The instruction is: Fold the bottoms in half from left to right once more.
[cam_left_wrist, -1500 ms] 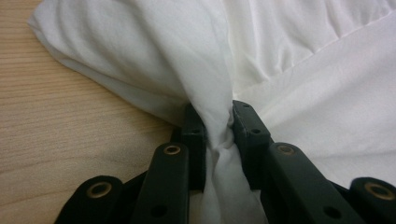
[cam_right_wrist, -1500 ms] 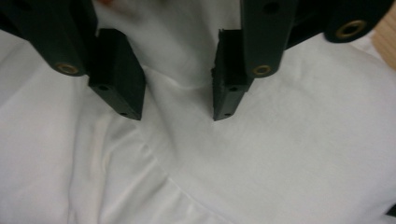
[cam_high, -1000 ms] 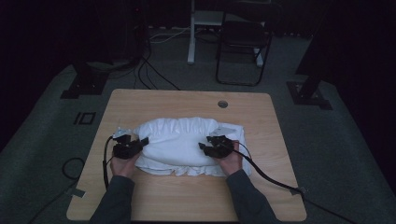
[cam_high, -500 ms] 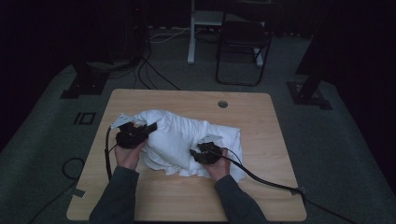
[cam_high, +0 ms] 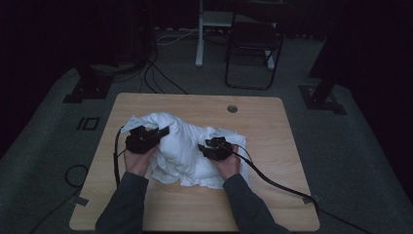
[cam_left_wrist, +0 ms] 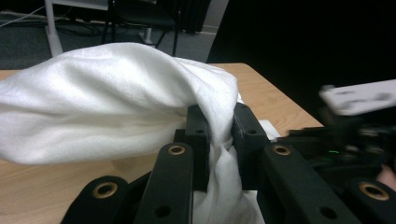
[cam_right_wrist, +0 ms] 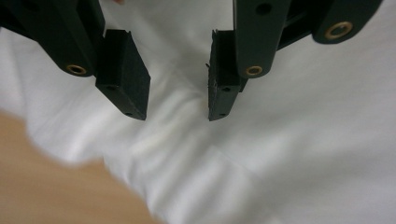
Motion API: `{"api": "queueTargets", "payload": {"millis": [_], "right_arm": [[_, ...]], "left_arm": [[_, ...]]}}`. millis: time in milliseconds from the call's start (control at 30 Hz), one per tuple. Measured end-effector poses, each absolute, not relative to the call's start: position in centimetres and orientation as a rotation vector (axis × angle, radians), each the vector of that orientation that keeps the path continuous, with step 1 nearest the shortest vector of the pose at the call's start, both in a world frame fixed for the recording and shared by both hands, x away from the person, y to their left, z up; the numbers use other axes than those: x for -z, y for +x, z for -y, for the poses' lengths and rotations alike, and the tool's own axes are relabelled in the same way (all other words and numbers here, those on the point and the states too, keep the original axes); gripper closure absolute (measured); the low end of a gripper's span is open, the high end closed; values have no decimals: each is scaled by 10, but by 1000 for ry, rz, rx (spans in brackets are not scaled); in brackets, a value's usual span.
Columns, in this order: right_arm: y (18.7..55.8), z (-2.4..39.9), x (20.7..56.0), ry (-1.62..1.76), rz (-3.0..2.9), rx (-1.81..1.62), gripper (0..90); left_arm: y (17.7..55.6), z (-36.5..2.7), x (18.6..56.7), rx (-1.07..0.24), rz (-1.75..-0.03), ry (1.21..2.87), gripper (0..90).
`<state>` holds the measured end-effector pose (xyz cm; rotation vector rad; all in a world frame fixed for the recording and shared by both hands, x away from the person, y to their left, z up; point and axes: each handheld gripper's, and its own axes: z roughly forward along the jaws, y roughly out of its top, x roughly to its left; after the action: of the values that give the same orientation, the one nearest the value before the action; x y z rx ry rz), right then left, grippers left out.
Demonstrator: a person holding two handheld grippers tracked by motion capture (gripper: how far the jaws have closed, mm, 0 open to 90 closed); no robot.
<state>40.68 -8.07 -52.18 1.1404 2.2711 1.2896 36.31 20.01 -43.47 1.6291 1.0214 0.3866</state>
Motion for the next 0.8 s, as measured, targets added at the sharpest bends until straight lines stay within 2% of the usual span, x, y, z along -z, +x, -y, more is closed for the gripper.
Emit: {"api": "queueTargets", "payload": {"millis": [100, 167, 233, 300, 433, 567, 800], "right_arm": [[414, 62, 547, 1062, -2382, -1084, 574], [411, 62, 542, 1032, -2380, -1064, 572], [406, 67, 535, 1007, -2375, -1075, 513], [401, 71, 531, 989, -2363, -1066, 499], [379, 102, 527, 1008, -2273, -1063, 455], [383, 108, 545, 1087, -2310, -1094, 455], [392, 102, 554, 1123, -2332, -1199, 484]], "left_arm": [[364, -195, 434, -380, -1005, 1639, 798], [364, -189, 434, -384, -992, 1657, 798], [364, -185, 432, -383, -978, 1667, 798], [363, -183, 431, -391, -973, 1671, 798], [361, -177, 427, -400, -952, 1695, 798], [360, -165, 423, -398, -920, 1710, 798], [358, -141, 412, -404, -845, 1754, 798]]}}
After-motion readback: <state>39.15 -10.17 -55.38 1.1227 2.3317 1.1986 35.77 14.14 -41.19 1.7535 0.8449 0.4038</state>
